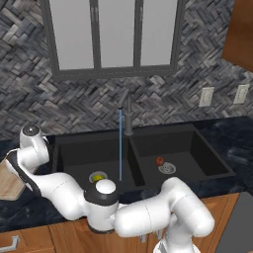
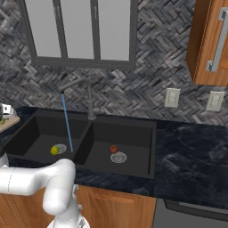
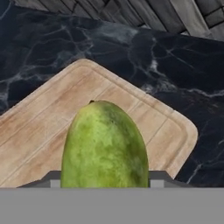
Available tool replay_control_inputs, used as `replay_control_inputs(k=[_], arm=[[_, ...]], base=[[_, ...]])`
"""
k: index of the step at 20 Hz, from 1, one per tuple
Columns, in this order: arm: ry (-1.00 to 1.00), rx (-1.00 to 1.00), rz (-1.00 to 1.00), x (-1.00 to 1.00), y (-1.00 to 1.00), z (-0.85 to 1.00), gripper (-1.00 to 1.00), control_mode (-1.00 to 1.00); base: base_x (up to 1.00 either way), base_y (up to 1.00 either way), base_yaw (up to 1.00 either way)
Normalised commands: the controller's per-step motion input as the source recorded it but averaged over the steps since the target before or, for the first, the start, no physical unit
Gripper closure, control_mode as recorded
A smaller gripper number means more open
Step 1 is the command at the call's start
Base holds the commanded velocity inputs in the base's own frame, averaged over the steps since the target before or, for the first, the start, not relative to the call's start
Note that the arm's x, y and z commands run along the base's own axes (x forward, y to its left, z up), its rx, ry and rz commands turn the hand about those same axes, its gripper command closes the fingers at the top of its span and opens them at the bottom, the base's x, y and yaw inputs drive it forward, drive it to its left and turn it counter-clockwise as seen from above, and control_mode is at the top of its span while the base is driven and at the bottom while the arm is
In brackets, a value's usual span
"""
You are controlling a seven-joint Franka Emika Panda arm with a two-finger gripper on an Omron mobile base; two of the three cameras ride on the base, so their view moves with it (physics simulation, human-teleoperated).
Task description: Pick the mango, apple, pear from the sink and place them on the cutting board to airdry. Then turn off the sink faucet.
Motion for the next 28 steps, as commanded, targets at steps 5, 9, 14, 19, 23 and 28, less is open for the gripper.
replay_control_inputs(k=[5,9,14,19,23,28], arm=[[0.0,0.0,-0.02,0.0,0.0,0.1,-1.0,-1.0],[0.0,0.01,-0.01,0.0,0.0,0.3,-1.0,-1.0],[0.0,0.06,0.0,-0.14,0.0,0.41,-1.0,-1.0],[-0.06,0.08,0.0,-0.47,-0.09,0.14,-1.0,-1.0],[-0.15,0.07,0.0,-0.63,-0.3,0.08,-1.0,-1.0],[-0.15,0.07,0.0,-0.56,-0.58,0.33,-1.0,-1.0]], base=[[0.0,0.0,0.0],[0.0,0.0,0.0],[0.0,0.0,0.0],[0.0,0.0,0.0],[0.0,0.0,0.0],[0.0,0.0,0.0]])
